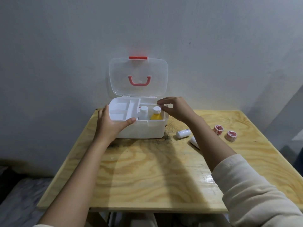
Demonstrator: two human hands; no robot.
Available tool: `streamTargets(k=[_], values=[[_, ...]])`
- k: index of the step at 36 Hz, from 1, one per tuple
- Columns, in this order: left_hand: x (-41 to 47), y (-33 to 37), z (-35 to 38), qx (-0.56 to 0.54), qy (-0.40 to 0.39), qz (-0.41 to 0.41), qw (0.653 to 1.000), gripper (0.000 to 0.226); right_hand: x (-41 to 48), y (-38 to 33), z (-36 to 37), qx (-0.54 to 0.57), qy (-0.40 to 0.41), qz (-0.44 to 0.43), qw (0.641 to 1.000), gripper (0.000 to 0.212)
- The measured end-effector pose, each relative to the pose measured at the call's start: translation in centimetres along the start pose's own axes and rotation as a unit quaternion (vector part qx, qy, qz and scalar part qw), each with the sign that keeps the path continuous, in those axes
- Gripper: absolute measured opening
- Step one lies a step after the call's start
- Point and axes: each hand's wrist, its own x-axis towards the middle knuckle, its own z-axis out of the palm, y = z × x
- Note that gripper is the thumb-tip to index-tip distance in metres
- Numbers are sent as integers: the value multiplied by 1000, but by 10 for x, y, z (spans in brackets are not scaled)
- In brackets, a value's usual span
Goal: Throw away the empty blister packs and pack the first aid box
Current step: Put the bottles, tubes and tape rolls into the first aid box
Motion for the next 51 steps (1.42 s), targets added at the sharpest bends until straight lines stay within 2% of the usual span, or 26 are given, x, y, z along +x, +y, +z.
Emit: streamTargets(k=[6,13,18,20,22,30,35,40,51], values=[[-3,3,1,3,3,-2,1000,94,-9,-4,1,0,5,11,1000,31],[-10,7,4,2,7,-13,1000,102,-76,12,-4,37,94,92,991,36],[-16,11,7,-5,17,-18,1000,103,-143,30,5,-34,50,167,984,45],[-17,11,8,-6,19,-20,1000,103,-155,34,8,-137,12,158,978,50],[-17,12,9,-3,20,-21,1000,104,-158,34,11,-187,-25,138,972,54],[-18,11,9,-3,18,-24,1000,100,-140,28,20,-173,-84,43,980,56],[-16,10,9,-5,22,-18,1000,101,-114,39,22,-193,-119,39,973,54],[-15,8,10,0,25,-18,1000,100,-100,46,18,-173,-104,62,977,48],[-19,12,13,2,31,-22,999,102,-118,58,14,-196,-23,160,967,50]])
